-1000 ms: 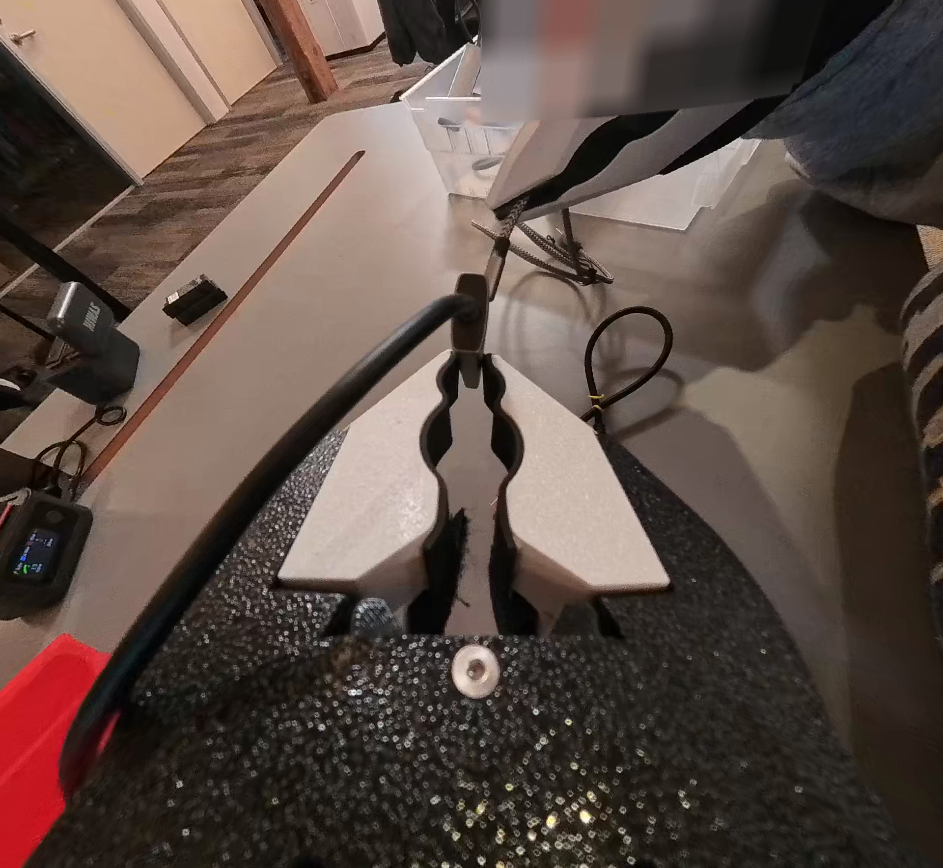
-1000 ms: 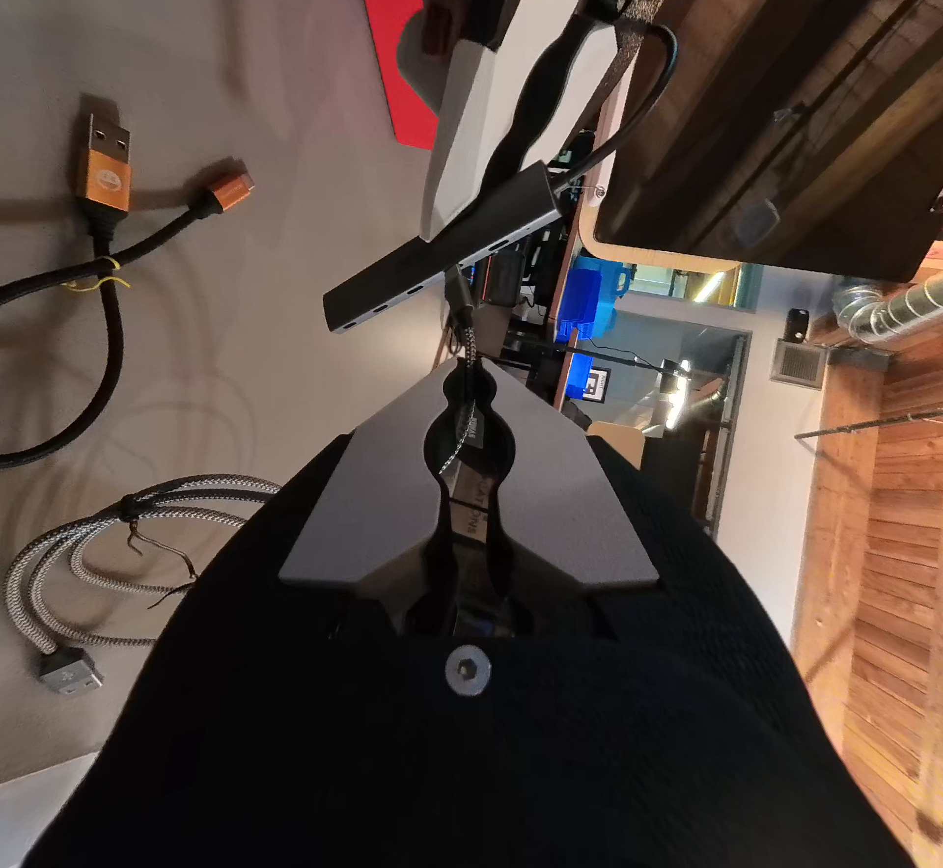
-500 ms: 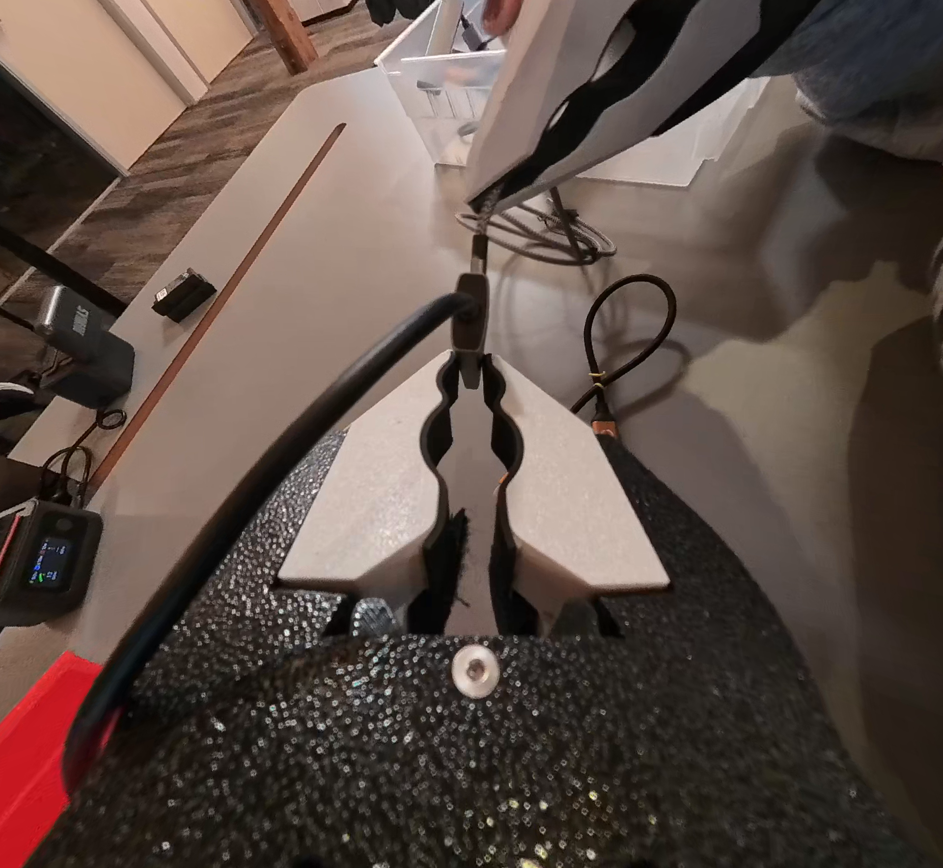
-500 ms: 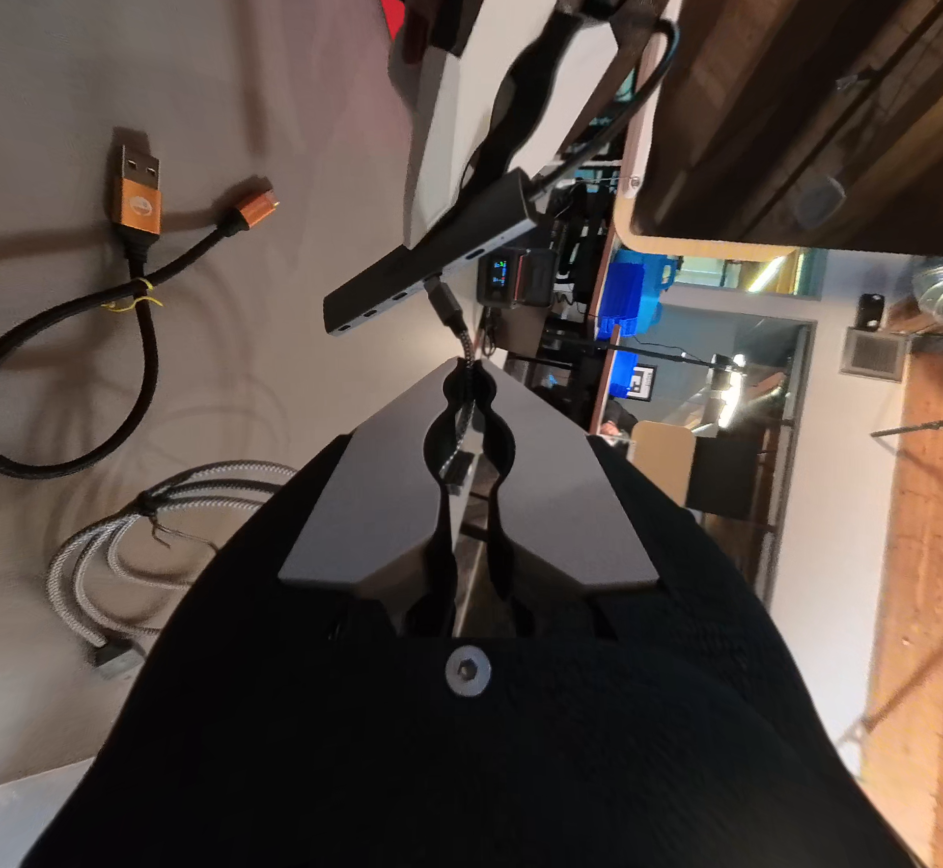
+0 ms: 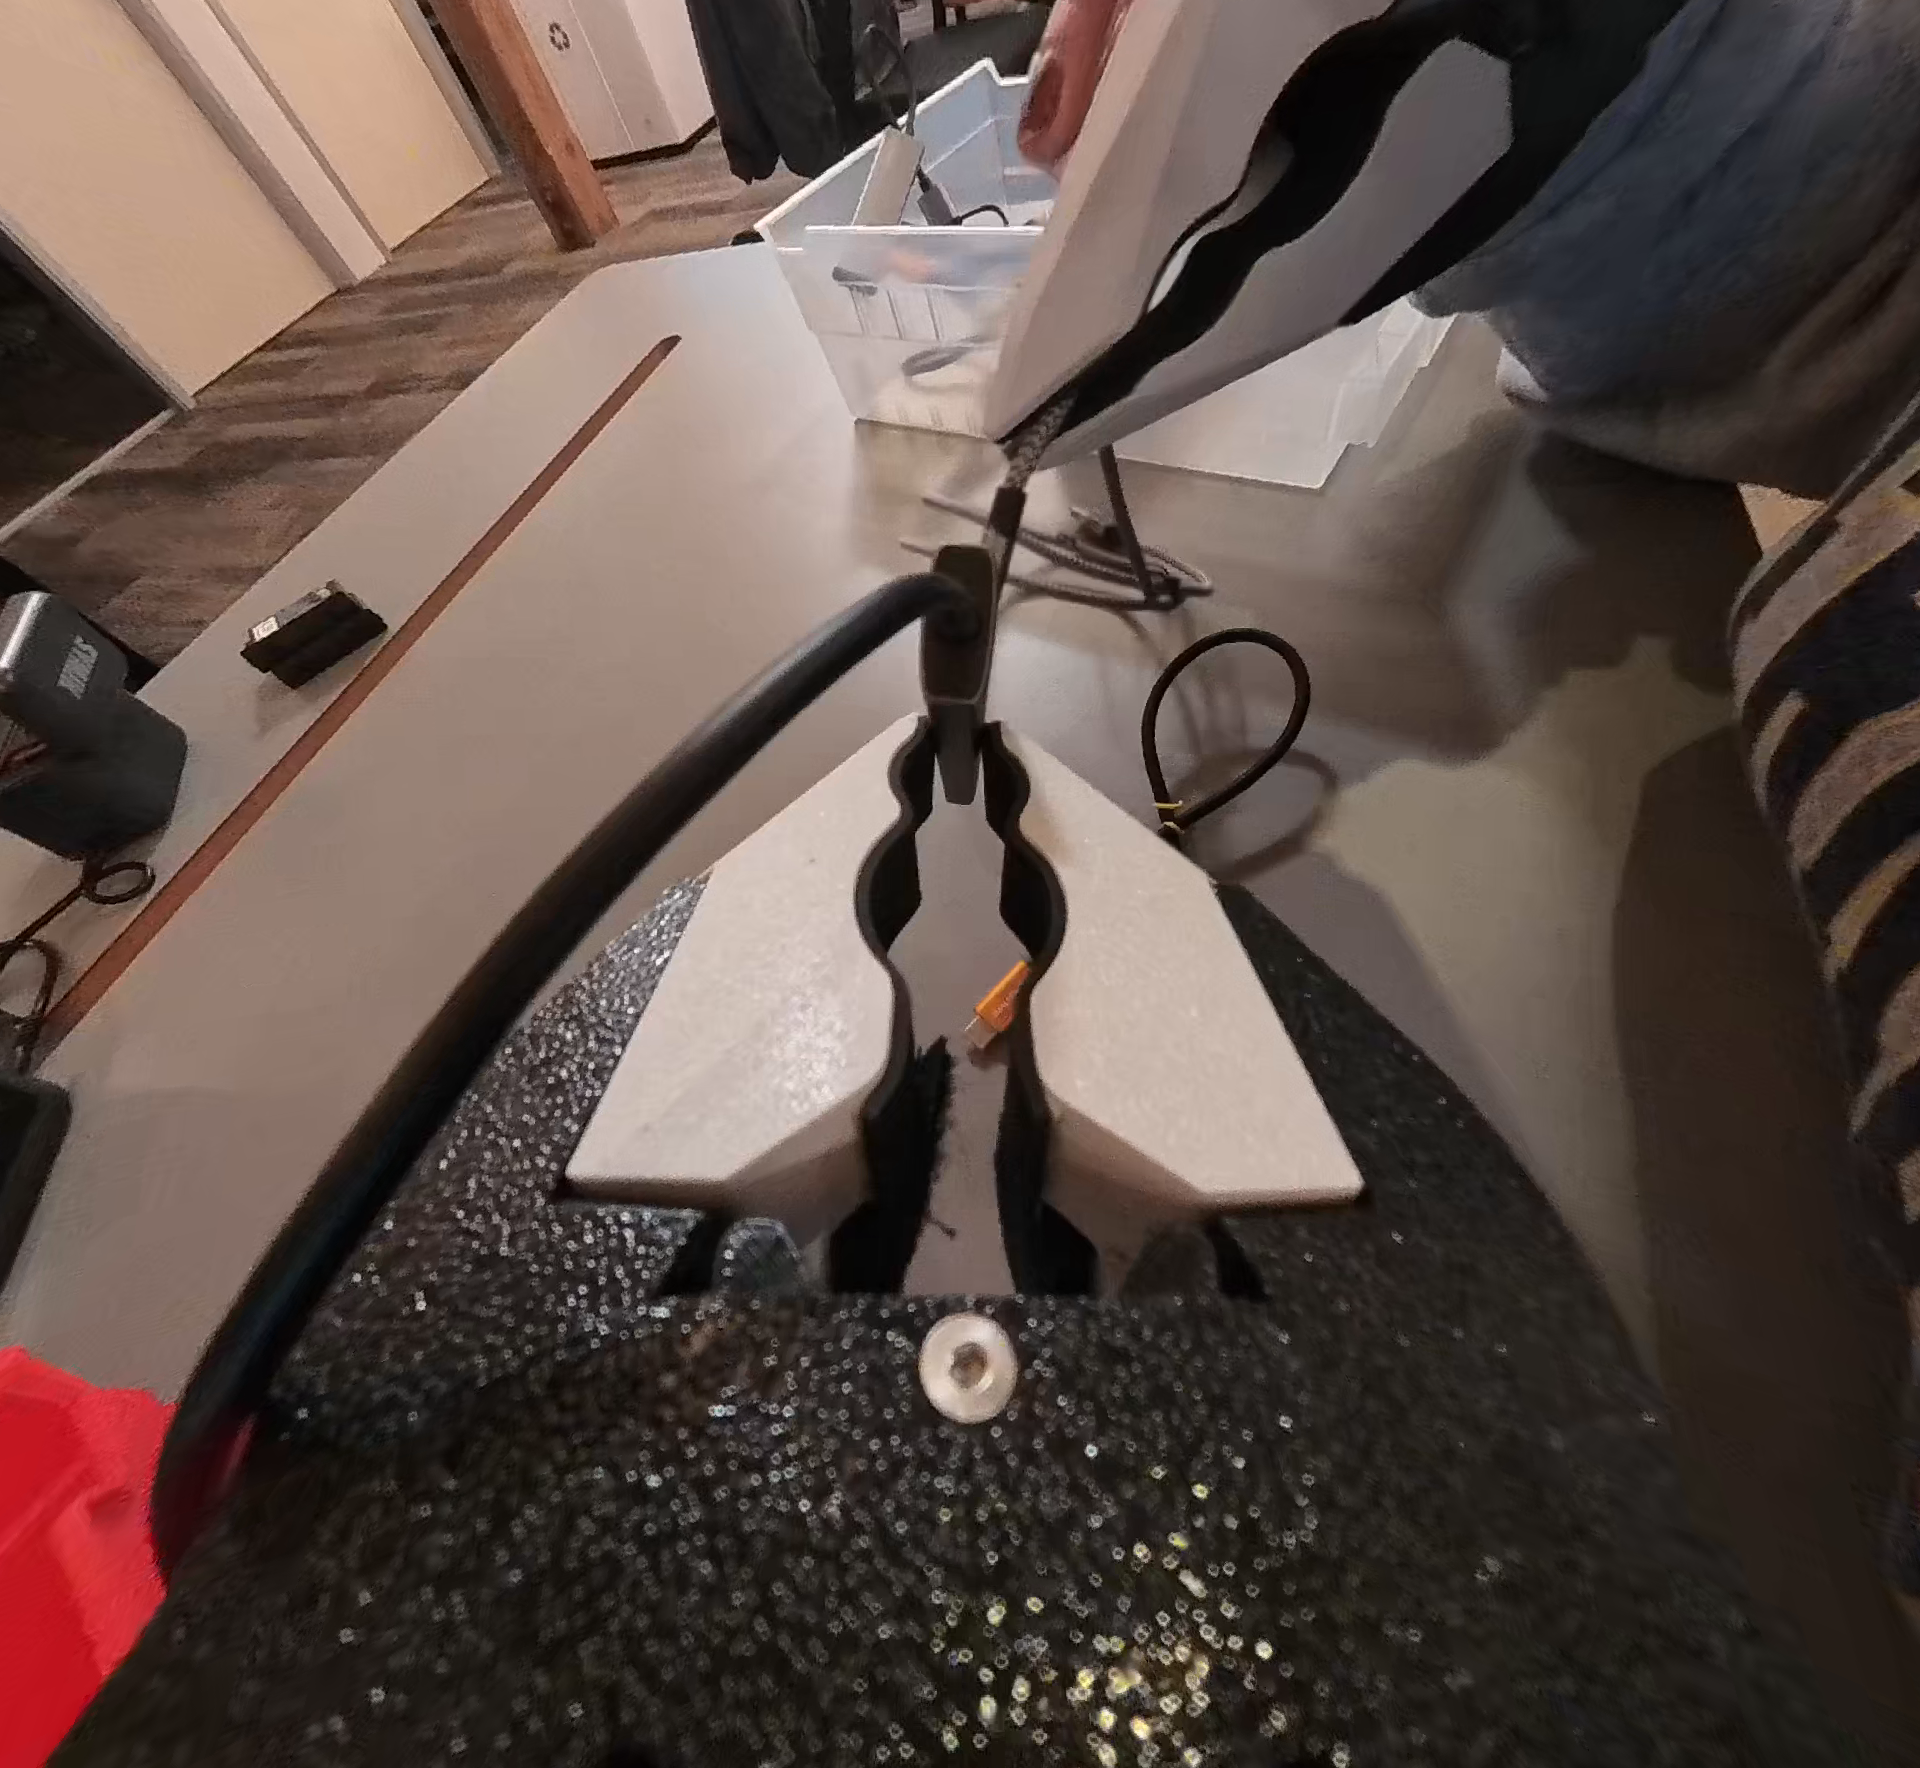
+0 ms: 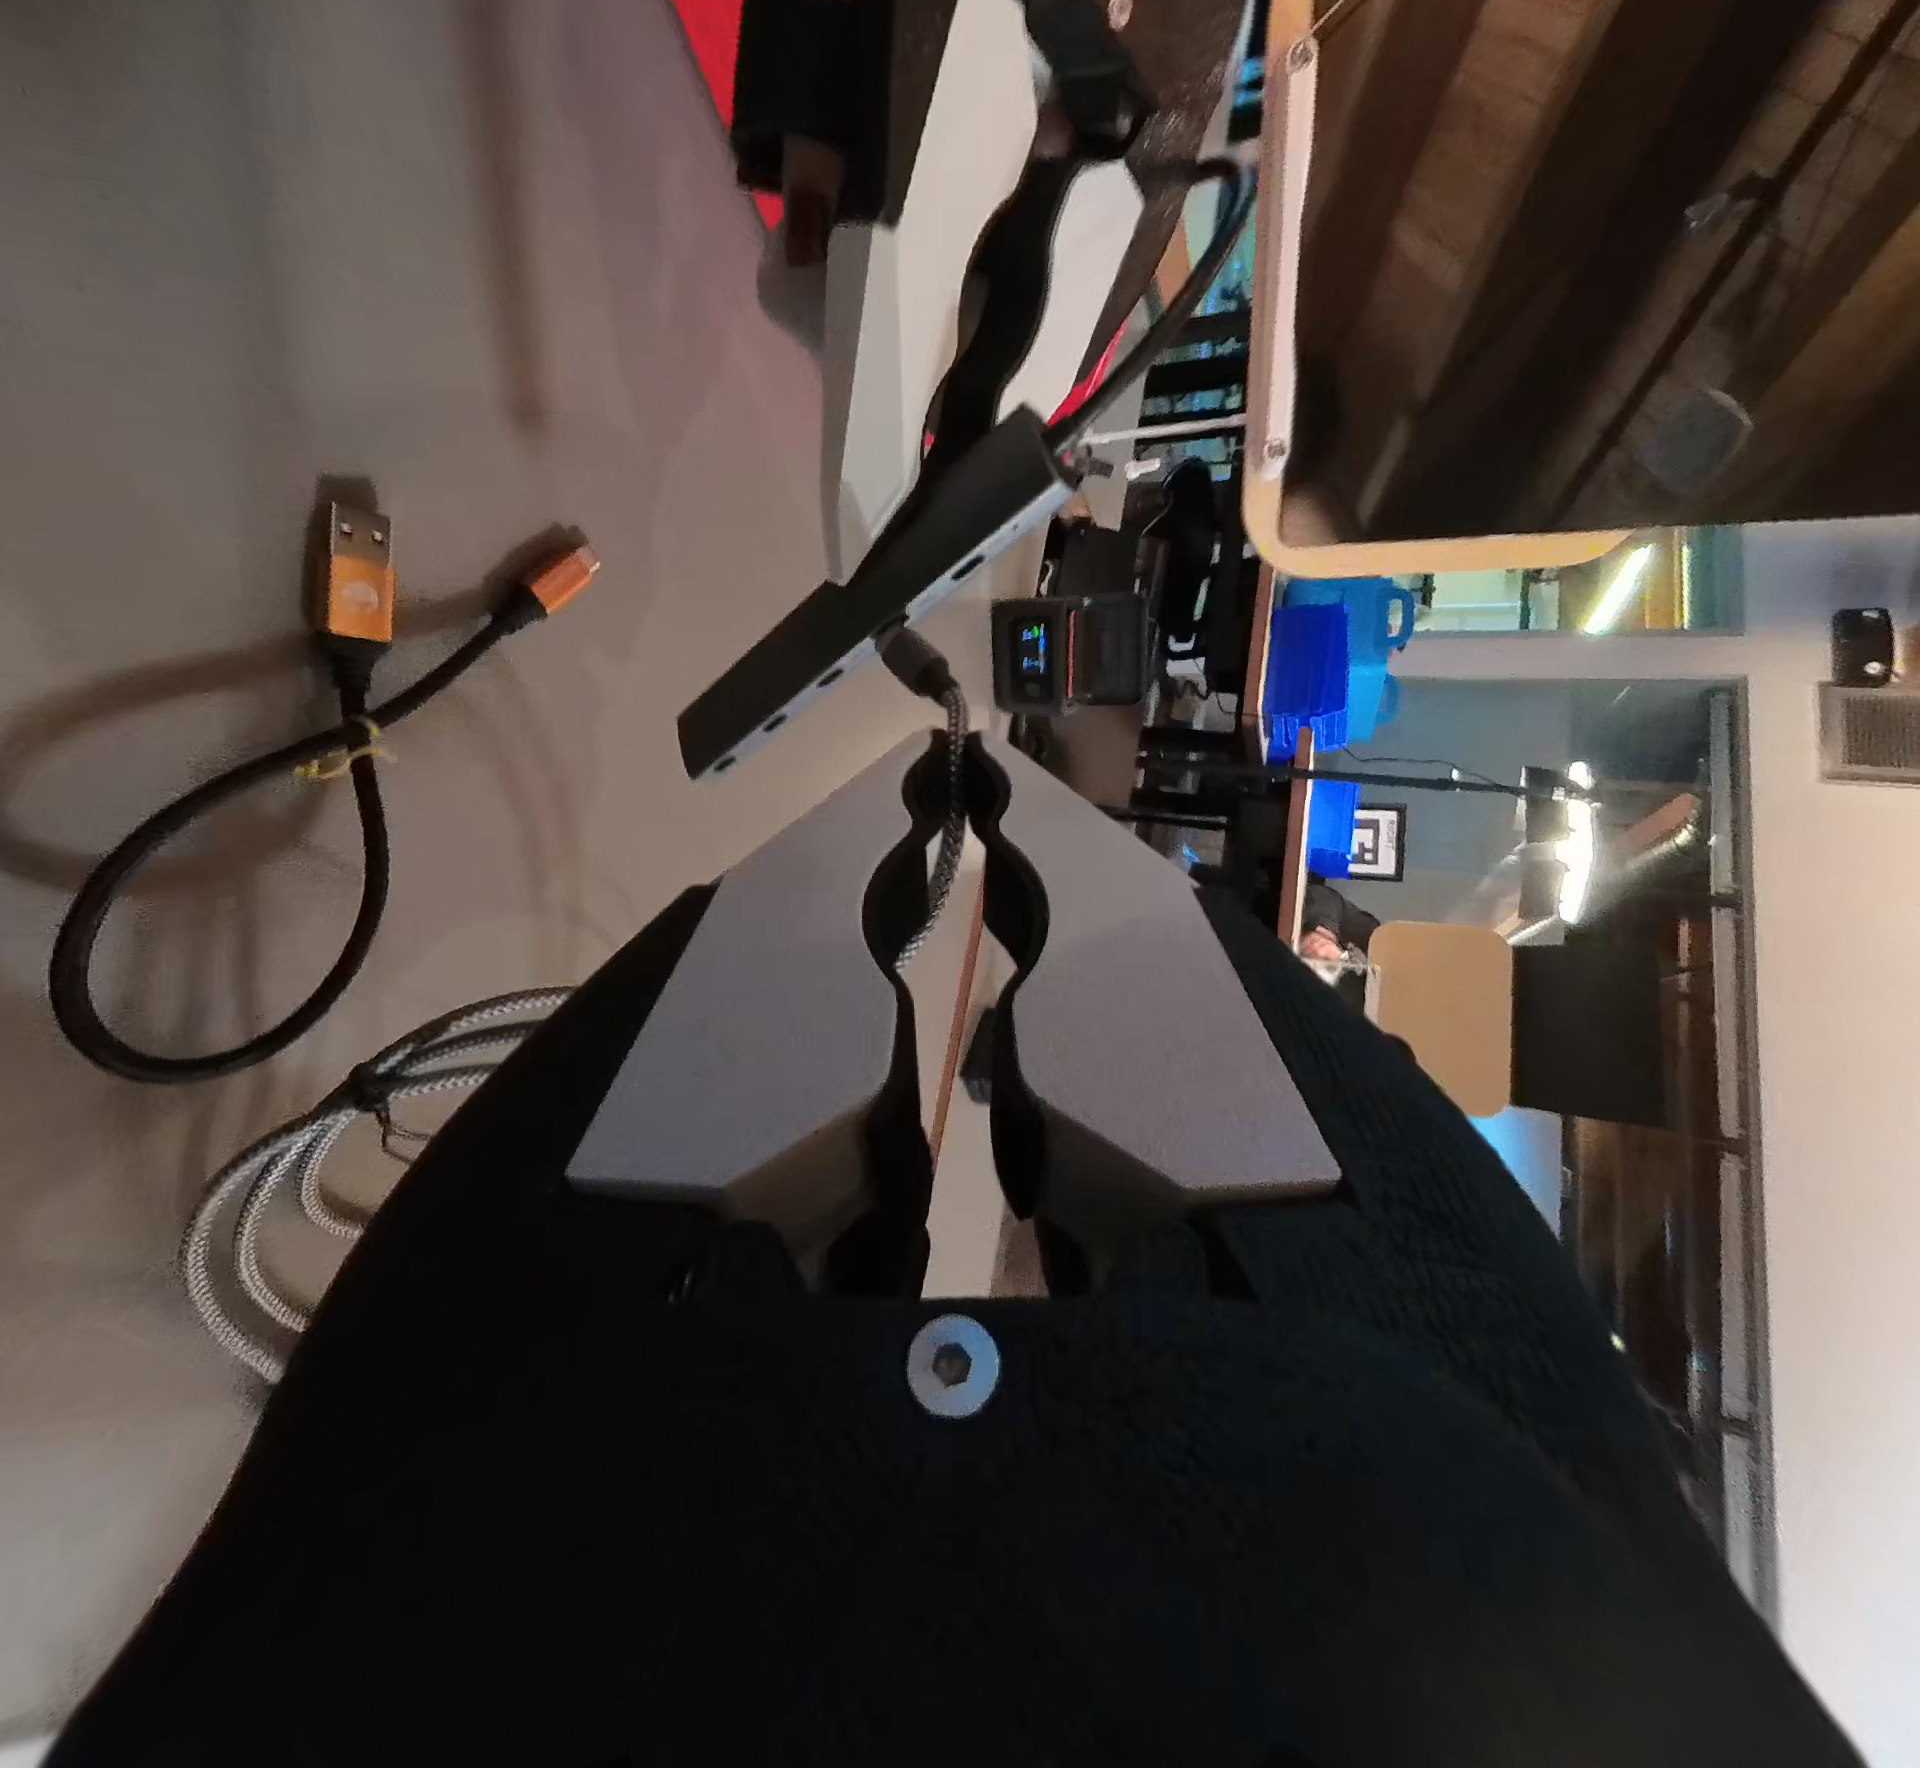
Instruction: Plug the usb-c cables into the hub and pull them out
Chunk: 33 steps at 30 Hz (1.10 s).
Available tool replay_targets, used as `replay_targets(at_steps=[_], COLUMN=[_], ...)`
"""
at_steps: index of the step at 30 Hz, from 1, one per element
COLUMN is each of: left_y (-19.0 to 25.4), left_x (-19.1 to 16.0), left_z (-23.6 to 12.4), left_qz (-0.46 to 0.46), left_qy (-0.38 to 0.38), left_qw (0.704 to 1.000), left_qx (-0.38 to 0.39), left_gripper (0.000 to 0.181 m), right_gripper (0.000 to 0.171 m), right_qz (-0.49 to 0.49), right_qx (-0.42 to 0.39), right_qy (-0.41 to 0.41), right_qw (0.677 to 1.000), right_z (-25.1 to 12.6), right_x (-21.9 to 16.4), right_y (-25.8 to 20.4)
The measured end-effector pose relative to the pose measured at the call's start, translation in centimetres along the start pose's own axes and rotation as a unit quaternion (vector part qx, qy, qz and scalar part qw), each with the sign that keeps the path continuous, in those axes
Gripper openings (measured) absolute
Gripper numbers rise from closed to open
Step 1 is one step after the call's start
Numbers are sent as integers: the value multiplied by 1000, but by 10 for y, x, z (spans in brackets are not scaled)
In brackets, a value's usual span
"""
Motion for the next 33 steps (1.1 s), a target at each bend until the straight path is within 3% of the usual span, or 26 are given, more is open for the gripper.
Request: replay_targets(at_steps=[8, 17, 29, 33], left_y=[-3, -3, 1, -1], left_x=[4, 6, 6, 4], left_z=[-7, -11, -10, -11], left_qz=[-32, -52, -24, -28], left_qy=[73, 104, 69, 73], left_qw=[996, 991, 996, 997], left_qx=[-45, -65, -44, -29], left_gripper=[7, 7, 7, 7], right_gripper=[2, 2, 2, 3], right_qz=[63, 91, 36, 93], right_qx=[-19, -16, 7, 39], right_qy=[39, 42, 0, 23], right_qw=[997, 995, 999, 995], right_z=[-11, -16, -13, -10], right_x=[-6, -9, -1, 0], right_y=[13, 17, 15, 15])
Point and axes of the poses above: each gripper's, where its closed fingertips meet, z out along the fingers, x out of its top, y = z × x across the jaws, the point moved 10 cm from there along -z, back along the fingers, and after that the axes turned 7 degrees about -z, right-handed, at the moved point
